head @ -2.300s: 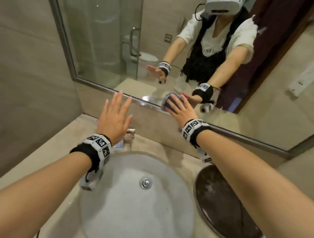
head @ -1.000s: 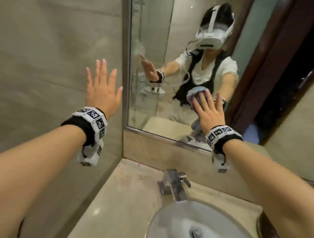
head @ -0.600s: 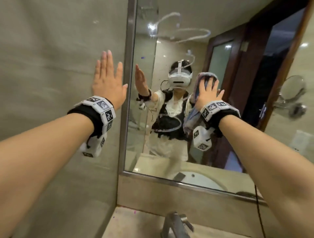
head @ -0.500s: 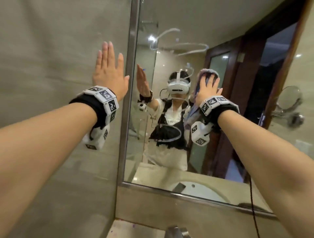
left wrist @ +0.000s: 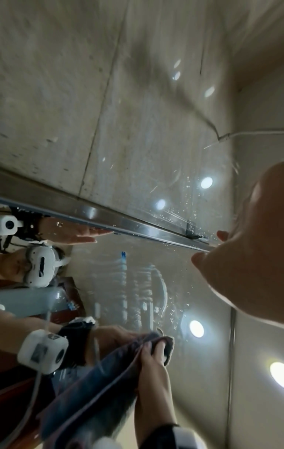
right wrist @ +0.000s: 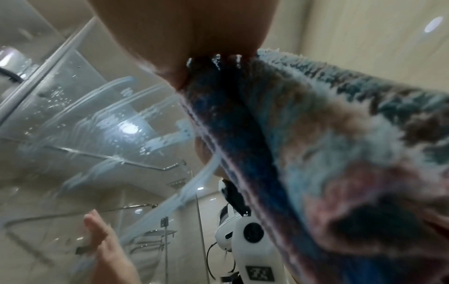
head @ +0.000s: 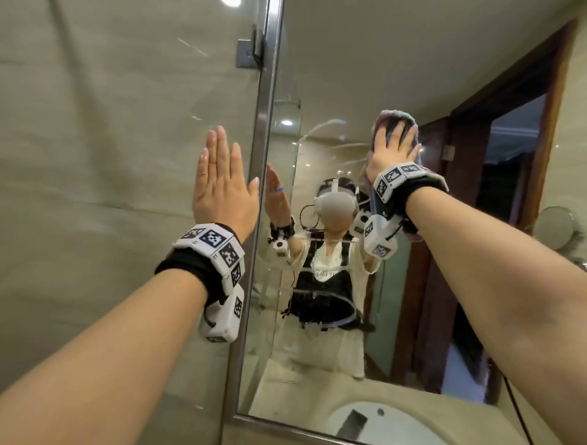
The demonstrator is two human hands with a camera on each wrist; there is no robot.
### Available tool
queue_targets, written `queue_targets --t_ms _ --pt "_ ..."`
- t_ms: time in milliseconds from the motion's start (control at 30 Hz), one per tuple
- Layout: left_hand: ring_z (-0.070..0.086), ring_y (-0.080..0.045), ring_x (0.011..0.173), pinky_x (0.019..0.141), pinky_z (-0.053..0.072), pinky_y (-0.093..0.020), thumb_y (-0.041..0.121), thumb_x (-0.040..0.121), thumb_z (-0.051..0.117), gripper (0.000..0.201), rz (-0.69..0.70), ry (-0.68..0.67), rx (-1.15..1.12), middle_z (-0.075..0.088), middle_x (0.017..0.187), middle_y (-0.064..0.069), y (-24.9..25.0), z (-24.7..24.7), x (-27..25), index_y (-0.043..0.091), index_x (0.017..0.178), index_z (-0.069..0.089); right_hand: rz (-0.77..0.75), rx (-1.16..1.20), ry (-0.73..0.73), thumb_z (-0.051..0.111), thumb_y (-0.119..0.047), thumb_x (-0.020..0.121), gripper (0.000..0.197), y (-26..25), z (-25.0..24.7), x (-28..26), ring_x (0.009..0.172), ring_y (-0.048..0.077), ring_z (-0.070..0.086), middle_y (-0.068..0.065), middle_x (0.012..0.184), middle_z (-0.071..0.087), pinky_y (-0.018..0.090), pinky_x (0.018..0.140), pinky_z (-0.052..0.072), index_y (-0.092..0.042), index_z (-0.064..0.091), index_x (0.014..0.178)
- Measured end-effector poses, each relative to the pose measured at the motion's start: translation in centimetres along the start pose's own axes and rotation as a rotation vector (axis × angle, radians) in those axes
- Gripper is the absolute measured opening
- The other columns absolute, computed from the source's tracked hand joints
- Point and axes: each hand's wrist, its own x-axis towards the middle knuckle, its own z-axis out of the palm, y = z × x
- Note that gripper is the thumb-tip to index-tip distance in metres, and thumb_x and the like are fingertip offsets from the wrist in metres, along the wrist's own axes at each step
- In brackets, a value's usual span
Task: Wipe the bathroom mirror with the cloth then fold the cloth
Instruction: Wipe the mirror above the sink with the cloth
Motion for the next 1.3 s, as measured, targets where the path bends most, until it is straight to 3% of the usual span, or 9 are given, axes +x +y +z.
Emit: queue_targets --t_ms 200,333,467,600,767,867,1033,1167,1300 --pt "-0.018 -0.018 0.143 0.113 -0.015 -0.032 0.057 0.084 -0.011 0.079 0.009 -0.043 -0.057 -0.017 0.156 -0.009 -0.2 -0.2 -0.1 0.012 0.148 -0.003 -0.27 -0.096 -0.088 0.028 -0.027 0.1 0.061 -4.2 0.2 1.0 0.143 0.037 -0.021 0.016 0.157 -0.017 0.056 0.115 -0.009 -0.017 -0.006 0.15" --pt "-0.017 -0.018 0.143 0.114 -0.014 -0.032 0.059 0.079 -0.014 0.084 0.012 -0.048 -0.06 -0.016 0.156 -0.008 -0.1 -0.2 -0.3 0.013 0.148 -0.004 -0.526 -0.206 -0.168 0.032 -0.028 0.099 0.064 -8.7 1.8 -0.3 0.142 0.037 -0.022 0.014 0.157 -0.017 0.057 0.114 -0.01 -0.018 -0.006 0.15" --pt "-0.016 -0.017 0.144 0.113 -0.014 -0.03 0.057 0.087 -0.004 0.077 0.004 -0.039 -0.087 -0.015 0.157 -0.008 0.0 -0.1 -0.2 0.011 0.148 -0.006 -0.593 -0.249 -0.238 0.05 -0.042 0.089 0.09 -12.7 5.4 -3.1 0.143 0.033 -0.023 0.011 0.157 -0.019 0.053 0.112 -0.015 -0.018 -0.012 0.149" --pt "-0.014 -0.016 0.144 0.113 -0.015 -0.029 0.059 0.085 -0.005 0.079 0.003 -0.013 -0.084 -0.013 0.157 -0.007 -0.1 0.1 -0.3 0.012 0.148 -0.007 -0.554 -0.28 -0.19 0.068 -0.062 0.065 0.128 -11.4 4.0 -3.3 0.142 0.033 -0.024 0.01 0.156 -0.023 0.053 0.115 -0.013 -0.015 -0.018 0.147" --pt "-0.015 -0.017 0.144 0.114 -0.013 -0.031 0.058 0.085 -0.006 0.078 0.0 -0.008 -0.089 -0.014 0.157 -0.008 -0.2 0.4 -0.3 0.011 0.148 -0.009 -0.191 -0.047 -0.019 0.034 -0.028 0.098 0.07 -6.5 0.3 0.4 0.144 0.033 -0.019 0.014 0.157 -0.019 0.05 0.118 -0.008 -0.015 -0.012 0.149" --pt "-0.014 -0.017 0.144 0.114 -0.013 -0.031 0.058 0.086 -0.004 0.077 -0.001 0.005 -0.095 -0.014 0.157 -0.008 -0.1 0.4 -0.3 0.011 0.148 -0.008 -0.134 -0.074 -0.004 0.031 -0.022 0.099 0.065 -6.4 0.4 0.7 0.144 0.036 -0.019 0.017 0.156 -0.019 0.052 0.117 -0.007 -0.016 -0.009 0.15" --pt "-0.012 -0.017 0.145 0.107 -0.026 -0.026 0.057 0.088 -0.003 0.075 -0.022 0.053 -0.059 -0.01 0.157 -0.007 0.2 1.1 -0.6 0.011 0.148 -0.005 -0.469 -0.251 -0.159 0.039 -0.024 0.096 0.073 -11.0 0.8 0.2 0.143 0.037 -0.02 0.014 0.157 -0.018 0.055 0.117 -0.007 -0.018 -0.009 0.15" --pt "-0.006 -0.019 0.145 0.104 -0.028 -0.027 0.054 0.088 -0.01 0.074 -0.044 0.061 0.006 -0.004 0.158 -0.009 0.1 1.7 -1.2 0.011 0.148 -0.002 -0.489 -0.25 -0.22 0.044 -0.031 0.093 0.079 -14.5 1.9 -0.4 0.143 0.035 -0.021 0.012 0.157 -0.018 0.054 0.116 -0.008 -0.018 -0.009 0.15" --pt "-0.006 -0.018 0.145 0.105 -0.028 -0.026 0.054 0.088 -0.008 0.074 -0.032 0.068 -0.016 -0.004 0.158 -0.009 0.2 1.8 -1.2 0.011 0.148 -0.001 -0.563 -0.336 -0.186 0.033 -0.033 0.098 0.07 -13.3 3.3 -2.1 0.144 0.031 -0.021 0.009 0.158 -0.018 0.051 0.115 -0.01 -0.017 -0.011 0.15"
